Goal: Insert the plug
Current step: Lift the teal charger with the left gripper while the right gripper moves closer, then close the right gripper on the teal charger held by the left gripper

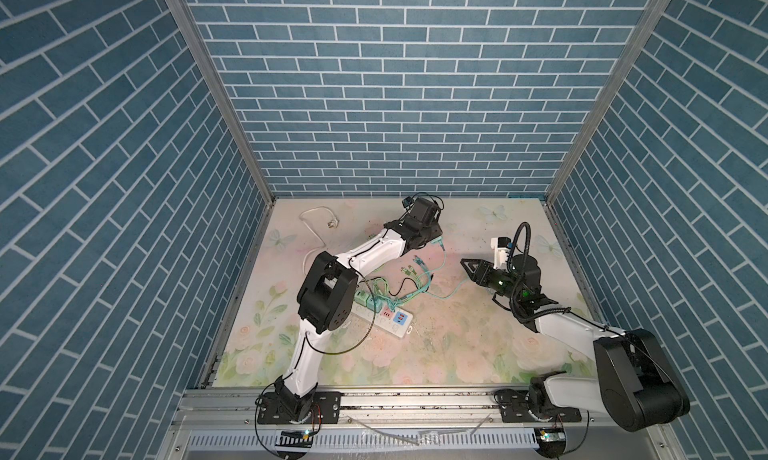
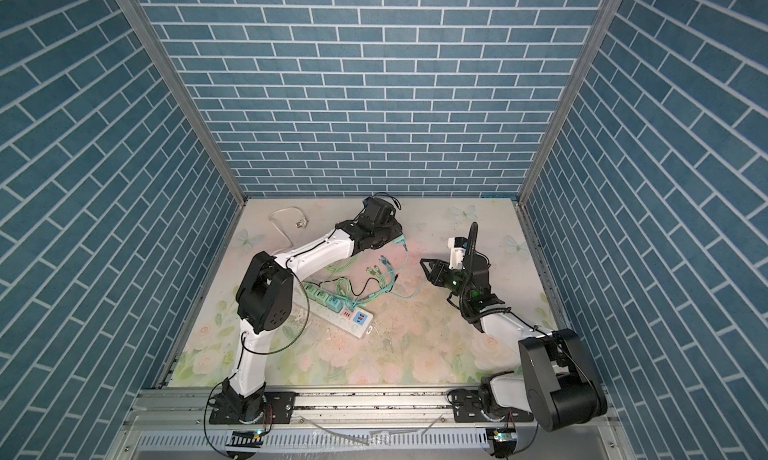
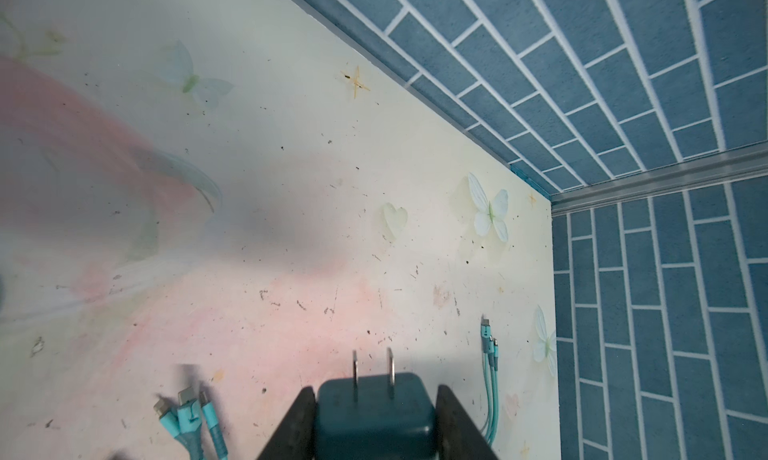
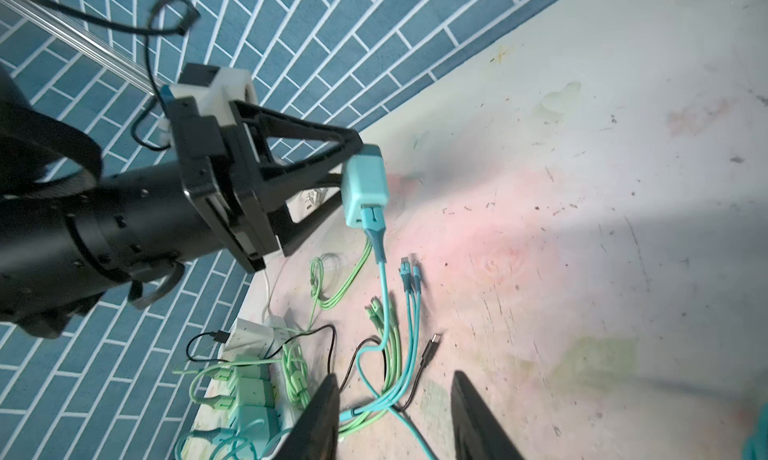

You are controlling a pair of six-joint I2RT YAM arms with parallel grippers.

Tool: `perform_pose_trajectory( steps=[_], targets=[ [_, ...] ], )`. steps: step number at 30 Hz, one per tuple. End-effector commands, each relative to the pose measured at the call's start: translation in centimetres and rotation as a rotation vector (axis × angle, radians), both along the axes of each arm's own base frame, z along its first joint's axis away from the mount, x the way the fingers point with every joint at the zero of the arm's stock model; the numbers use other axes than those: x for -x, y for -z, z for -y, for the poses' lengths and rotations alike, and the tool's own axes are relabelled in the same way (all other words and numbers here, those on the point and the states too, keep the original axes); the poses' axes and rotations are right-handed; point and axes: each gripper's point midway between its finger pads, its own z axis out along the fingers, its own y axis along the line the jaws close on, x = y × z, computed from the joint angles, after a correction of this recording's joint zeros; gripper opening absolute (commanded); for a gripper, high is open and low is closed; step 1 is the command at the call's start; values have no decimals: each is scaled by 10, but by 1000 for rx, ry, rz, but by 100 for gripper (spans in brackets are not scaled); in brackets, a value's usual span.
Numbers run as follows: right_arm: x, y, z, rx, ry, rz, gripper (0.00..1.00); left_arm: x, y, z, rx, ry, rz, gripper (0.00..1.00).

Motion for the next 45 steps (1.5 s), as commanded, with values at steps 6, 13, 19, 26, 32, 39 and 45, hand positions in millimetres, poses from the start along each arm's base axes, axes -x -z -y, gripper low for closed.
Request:
perform_pose_trajectory(
  steps=[6,13,19,26,32,39,45],
  targets=[
    [-29,-28,-20,-19,-3,178,47,2,5,-3,11,-1,-10,14],
    [-48,-31,-49,-51,-40,234,48,5,7,-3,22,-1,-25,12],
    [-57,-17,-66,-49,-47,203,48,7,3,-5,31,1,-26,12],
    [-66,3,-71,-19,-15,173,47,6,5,-11,47,-11,-27,11],
    [-70,10,-71,-1,-5,162,47,5,2,-12,57,-13,-19,10],
    [-75,20,-78,-13,-9,135,47,6,0,-12,71,-14,-16,10],
    [-77,24,-85,-23,-21,130,46,6,0,-11,79,-16,-15,10]
  ],
)
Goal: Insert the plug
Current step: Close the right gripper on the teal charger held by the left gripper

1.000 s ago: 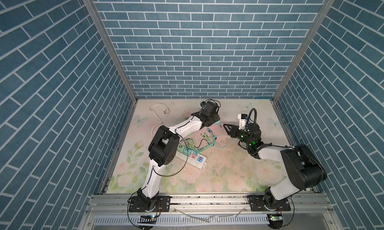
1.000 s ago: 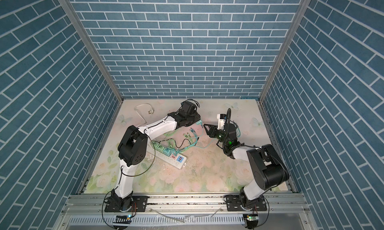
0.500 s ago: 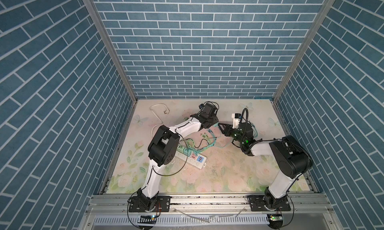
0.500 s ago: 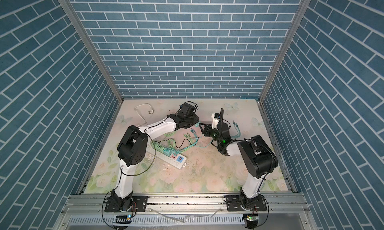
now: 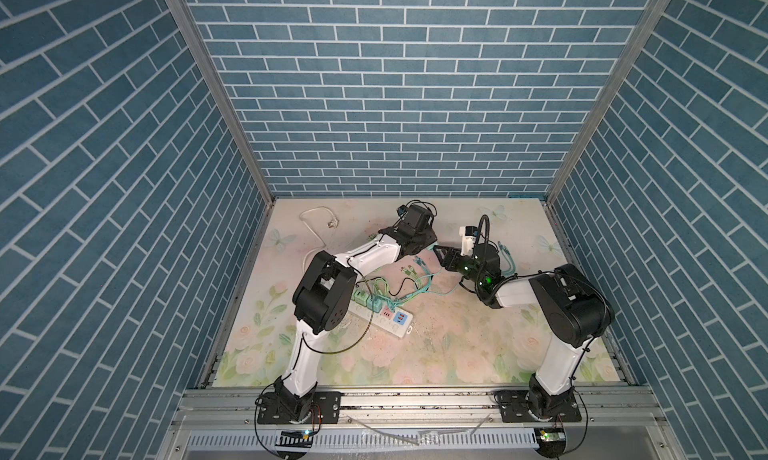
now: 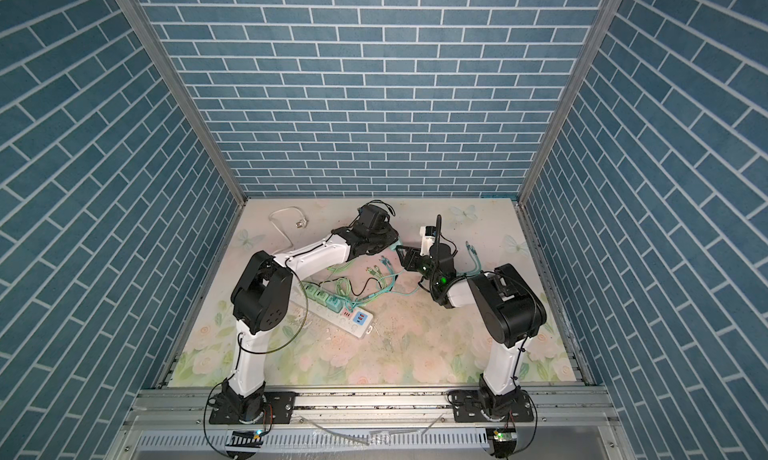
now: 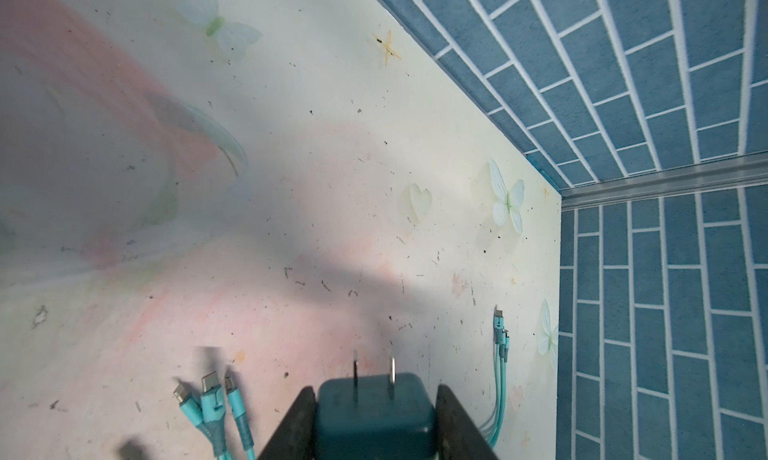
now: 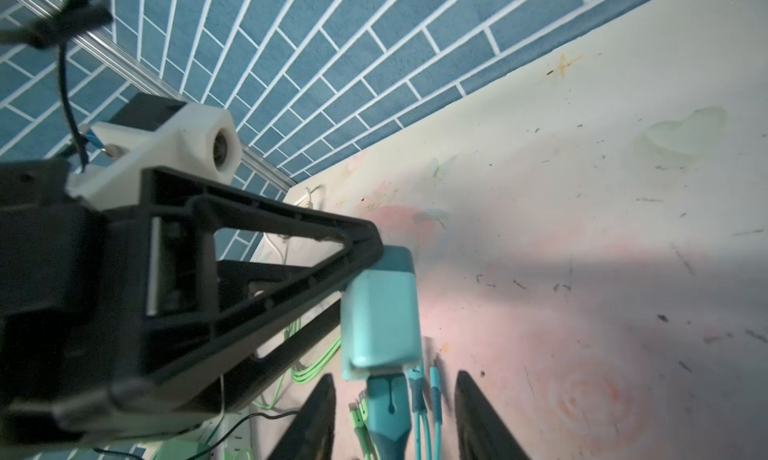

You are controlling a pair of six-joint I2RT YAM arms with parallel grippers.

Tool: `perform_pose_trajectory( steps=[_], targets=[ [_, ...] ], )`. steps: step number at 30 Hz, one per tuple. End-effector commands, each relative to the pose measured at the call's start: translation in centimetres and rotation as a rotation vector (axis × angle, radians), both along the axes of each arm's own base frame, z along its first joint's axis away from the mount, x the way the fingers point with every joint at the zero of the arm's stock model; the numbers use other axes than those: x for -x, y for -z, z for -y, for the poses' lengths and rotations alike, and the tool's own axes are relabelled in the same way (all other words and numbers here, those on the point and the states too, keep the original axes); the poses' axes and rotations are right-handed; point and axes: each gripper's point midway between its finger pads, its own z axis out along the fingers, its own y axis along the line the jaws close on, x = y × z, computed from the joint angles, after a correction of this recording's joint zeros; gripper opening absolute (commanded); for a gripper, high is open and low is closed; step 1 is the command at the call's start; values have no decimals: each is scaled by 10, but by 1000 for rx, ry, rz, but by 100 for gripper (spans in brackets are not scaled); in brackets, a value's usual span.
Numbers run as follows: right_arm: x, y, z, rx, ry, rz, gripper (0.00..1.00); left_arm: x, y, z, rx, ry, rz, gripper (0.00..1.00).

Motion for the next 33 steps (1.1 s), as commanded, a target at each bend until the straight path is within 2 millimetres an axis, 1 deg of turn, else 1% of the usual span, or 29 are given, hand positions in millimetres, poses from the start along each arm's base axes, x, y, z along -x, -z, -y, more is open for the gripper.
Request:
perform_pose_trajectory(
  steps=[1,9,15,23,28,33],
  targets=[
    [-9,-16,-8,-39,1,51,46,0,-17,-2,28,-4,26,10],
    [-11,-19,-13,-57,-4,68,46,0,-12,-1,31,-3,20,9],
    [-20,-17,-20,-44,-22,67,46,1,-13,-1,39,-3,20,9],
    [-21,-25,-24,-65,-39,82,43,0,-12,0,43,-5,21,9],
    [-19,-22,-25,-65,-46,77,43,-1,-11,2,50,-5,21,8],
    [-19,-17,-28,-80,-58,65,41,-1,-14,1,52,-6,27,8]
  ],
)
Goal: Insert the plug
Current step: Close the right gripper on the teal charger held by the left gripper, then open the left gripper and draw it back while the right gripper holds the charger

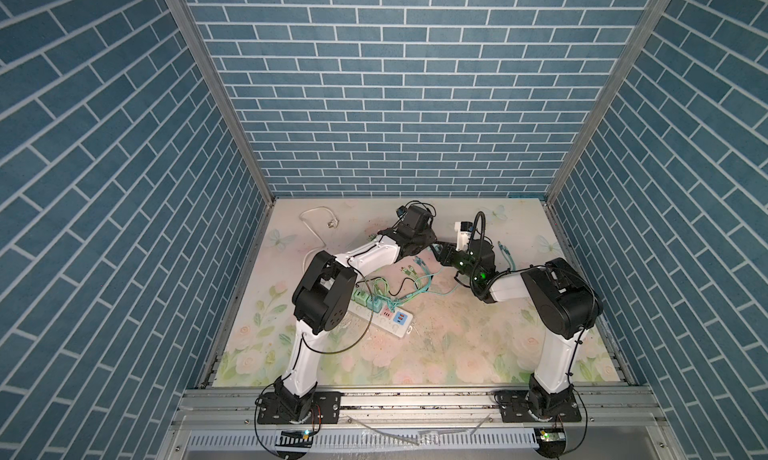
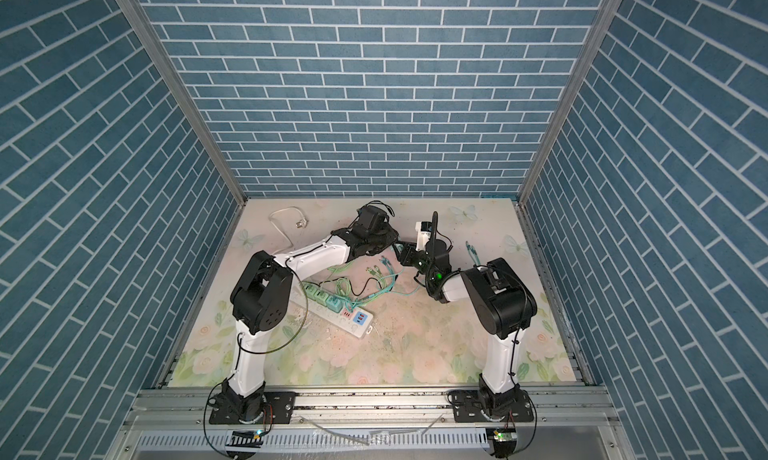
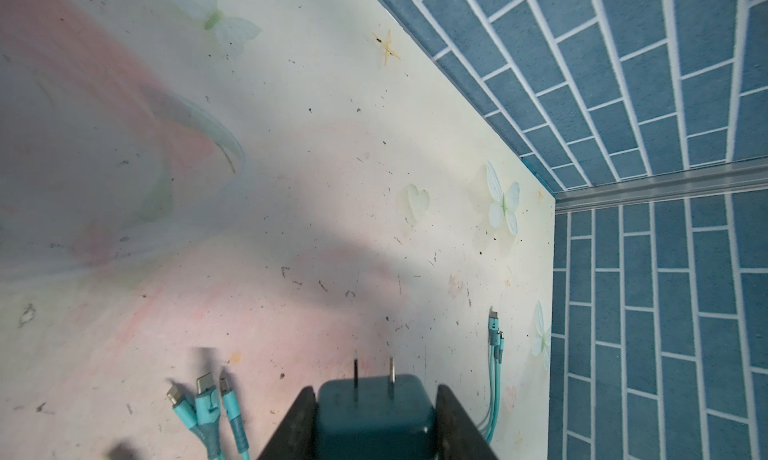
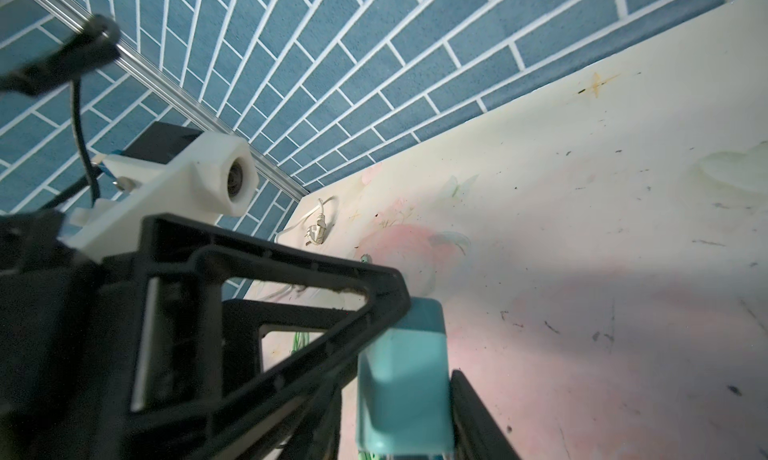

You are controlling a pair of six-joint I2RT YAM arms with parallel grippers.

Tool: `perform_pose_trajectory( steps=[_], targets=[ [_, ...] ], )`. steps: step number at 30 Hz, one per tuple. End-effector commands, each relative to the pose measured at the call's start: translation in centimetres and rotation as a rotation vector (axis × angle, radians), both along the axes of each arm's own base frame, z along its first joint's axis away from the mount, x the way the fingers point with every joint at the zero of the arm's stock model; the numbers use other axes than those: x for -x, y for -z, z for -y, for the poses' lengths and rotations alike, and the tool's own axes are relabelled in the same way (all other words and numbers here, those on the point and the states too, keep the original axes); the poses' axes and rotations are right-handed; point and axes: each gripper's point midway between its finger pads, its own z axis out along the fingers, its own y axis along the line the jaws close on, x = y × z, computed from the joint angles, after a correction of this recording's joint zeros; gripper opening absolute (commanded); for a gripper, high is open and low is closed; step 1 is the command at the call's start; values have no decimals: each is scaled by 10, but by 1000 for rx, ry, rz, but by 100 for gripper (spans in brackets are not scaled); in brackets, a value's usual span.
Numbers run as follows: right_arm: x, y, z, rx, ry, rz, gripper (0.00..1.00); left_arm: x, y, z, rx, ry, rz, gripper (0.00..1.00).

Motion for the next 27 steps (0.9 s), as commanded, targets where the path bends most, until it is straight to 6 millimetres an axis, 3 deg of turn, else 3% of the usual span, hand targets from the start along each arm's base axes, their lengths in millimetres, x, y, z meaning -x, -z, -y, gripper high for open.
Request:
perform_pose_trajectory(
  steps=[1,19,24,27],
  targets=[
    [-4,-11,-11,-49,-31,24,41,-2,-16,-1,28,-2,28,8],
    [-7,-19,-14,-58,-40,52,37,-1,-14,-3,32,-5,28,7],
    [-7,-22,-19,-63,-61,53,24,-1,-9,-3,33,-9,18,6],
    [-7,-24,-19,-63,-66,55,12,-1,-6,-1,45,-7,14,6]
  ],
)
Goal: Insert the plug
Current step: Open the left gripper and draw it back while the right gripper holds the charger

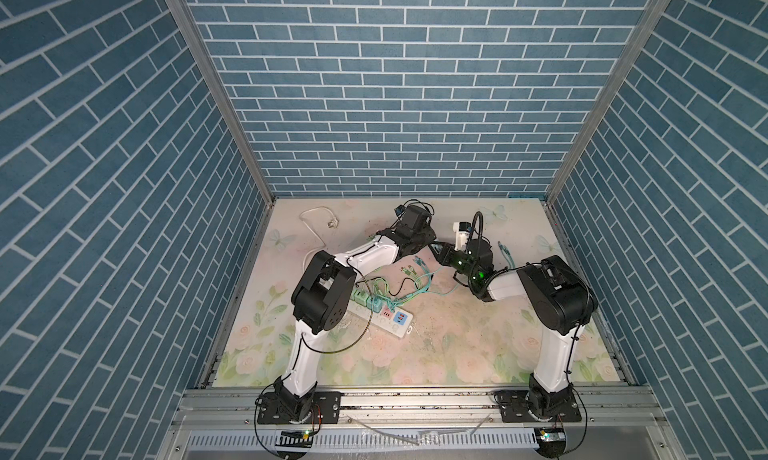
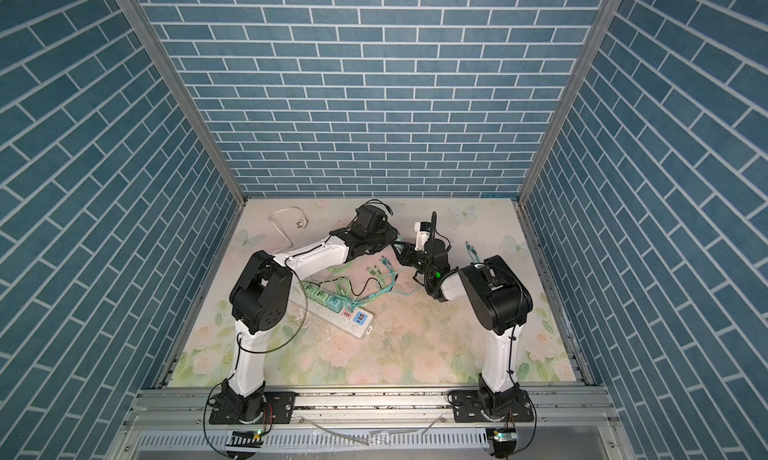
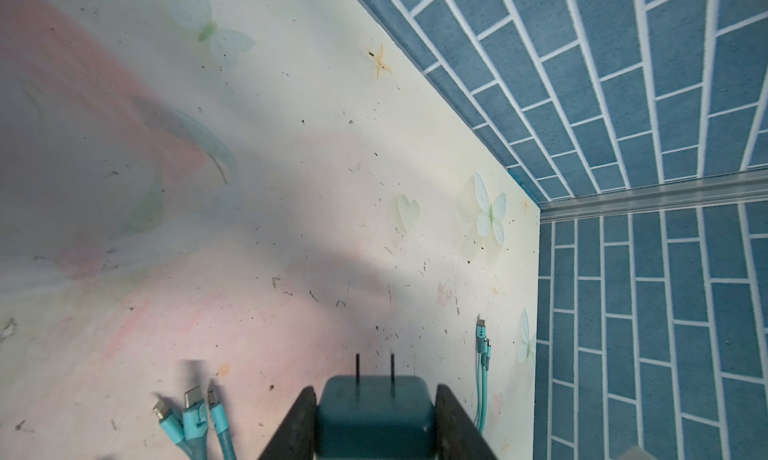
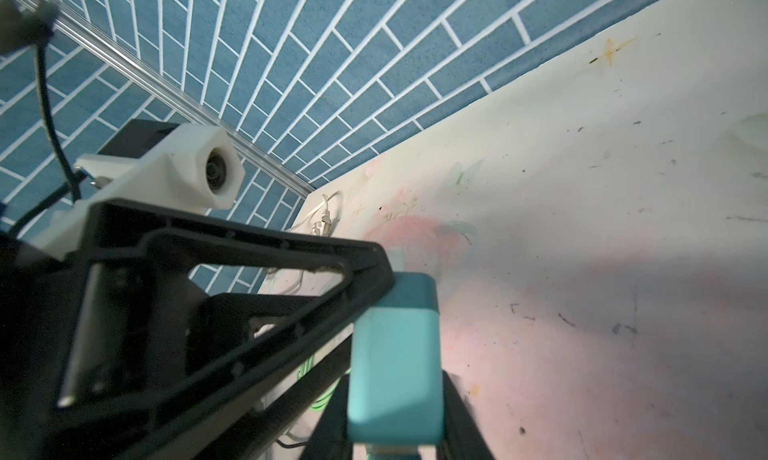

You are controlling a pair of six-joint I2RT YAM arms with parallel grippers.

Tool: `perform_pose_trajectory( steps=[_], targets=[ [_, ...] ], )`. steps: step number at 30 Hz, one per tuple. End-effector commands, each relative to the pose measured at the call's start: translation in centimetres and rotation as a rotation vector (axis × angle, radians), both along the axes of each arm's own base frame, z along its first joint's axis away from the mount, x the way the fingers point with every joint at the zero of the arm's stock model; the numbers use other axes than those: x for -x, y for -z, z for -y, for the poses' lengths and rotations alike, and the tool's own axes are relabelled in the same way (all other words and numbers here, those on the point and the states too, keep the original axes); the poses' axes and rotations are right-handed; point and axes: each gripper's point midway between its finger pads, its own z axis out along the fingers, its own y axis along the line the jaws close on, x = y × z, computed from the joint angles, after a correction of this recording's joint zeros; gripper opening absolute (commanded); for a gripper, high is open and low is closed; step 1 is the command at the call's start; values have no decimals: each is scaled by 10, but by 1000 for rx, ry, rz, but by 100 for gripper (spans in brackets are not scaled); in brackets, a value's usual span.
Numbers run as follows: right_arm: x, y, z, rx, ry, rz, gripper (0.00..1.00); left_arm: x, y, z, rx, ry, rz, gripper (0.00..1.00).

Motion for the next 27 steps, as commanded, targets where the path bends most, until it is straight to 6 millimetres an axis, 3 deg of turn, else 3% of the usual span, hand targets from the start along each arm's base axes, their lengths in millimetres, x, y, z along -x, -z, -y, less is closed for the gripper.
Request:
perform_pose_trajectory(
  steps=[1,3,15,19,27],
  targets=[
    [-3,-27,-14,-24,-51,95,8,4,-1,-1,5,6,-2,7],
    [-2,-26,-14,-15,-56,83,0,5,1,-2,2,1,-7,10],
    [23,-27,-4,80,-96,-32,0,1,4,-26,-8,-42,-8,45],
    [36,-27,1,126,-112,-76,0,0,-7,-36,-24,-52,17,56],
    [51,-19,11,216,-125,-129,0,2,-26,-47,-14,-28,53,70]
  ],
)
